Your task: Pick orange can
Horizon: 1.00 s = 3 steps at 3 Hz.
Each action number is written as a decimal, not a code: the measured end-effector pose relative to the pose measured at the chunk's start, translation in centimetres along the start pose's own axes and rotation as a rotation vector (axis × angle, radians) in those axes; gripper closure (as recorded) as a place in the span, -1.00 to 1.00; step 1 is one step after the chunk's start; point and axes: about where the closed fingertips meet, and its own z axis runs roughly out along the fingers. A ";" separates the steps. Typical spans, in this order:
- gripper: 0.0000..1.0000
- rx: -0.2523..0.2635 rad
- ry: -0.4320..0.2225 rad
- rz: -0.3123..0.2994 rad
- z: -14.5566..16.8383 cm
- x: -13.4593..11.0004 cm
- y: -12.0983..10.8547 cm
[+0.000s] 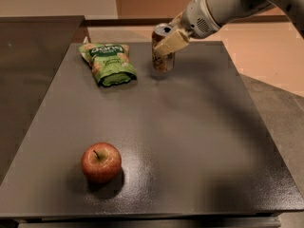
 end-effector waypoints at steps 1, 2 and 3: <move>1.00 0.002 -0.022 -0.073 -2.3 -2.3 1.0; 1.00 0.007 -0.031 -0.122 -4.2 -3.6 1.4; 1.00 0.007 -0.031 -0.122 -4.2 -3.6 1.4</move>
Offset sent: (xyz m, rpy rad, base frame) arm -0.0332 -0.0120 0.0799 -0.0192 -0.1495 0.1010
